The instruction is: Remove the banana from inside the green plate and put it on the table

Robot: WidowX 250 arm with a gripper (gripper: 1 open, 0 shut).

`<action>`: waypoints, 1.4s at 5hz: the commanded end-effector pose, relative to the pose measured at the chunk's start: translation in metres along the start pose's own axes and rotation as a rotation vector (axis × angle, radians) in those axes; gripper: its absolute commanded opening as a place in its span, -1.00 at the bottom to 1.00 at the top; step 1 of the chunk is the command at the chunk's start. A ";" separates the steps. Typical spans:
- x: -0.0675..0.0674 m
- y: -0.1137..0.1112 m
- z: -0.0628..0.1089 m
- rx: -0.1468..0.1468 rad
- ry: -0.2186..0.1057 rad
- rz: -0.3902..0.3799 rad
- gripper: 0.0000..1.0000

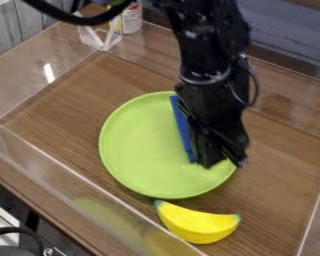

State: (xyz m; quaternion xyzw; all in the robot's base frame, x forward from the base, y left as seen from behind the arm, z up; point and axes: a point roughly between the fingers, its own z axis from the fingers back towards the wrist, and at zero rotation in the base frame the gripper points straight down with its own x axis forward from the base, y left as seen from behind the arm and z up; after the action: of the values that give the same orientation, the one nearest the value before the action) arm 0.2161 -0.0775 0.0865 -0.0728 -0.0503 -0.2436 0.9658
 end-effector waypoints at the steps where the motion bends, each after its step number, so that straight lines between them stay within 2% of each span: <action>1: 0.005 -0.015 -0.002 -0.006 -0.036 -0.048 -1.00; 2: 0.006 -0.023 -0.015 -0.021 -0.023 -0.075 -1.00; 7: 0.000 -0.014 -0.013 -0.041 -0.030 -0.086 -1.00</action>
State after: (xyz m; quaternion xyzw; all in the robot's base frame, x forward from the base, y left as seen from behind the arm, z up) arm 0.2070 -0.0929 0.0660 -0.0945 -0.0423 -0.2856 0.9527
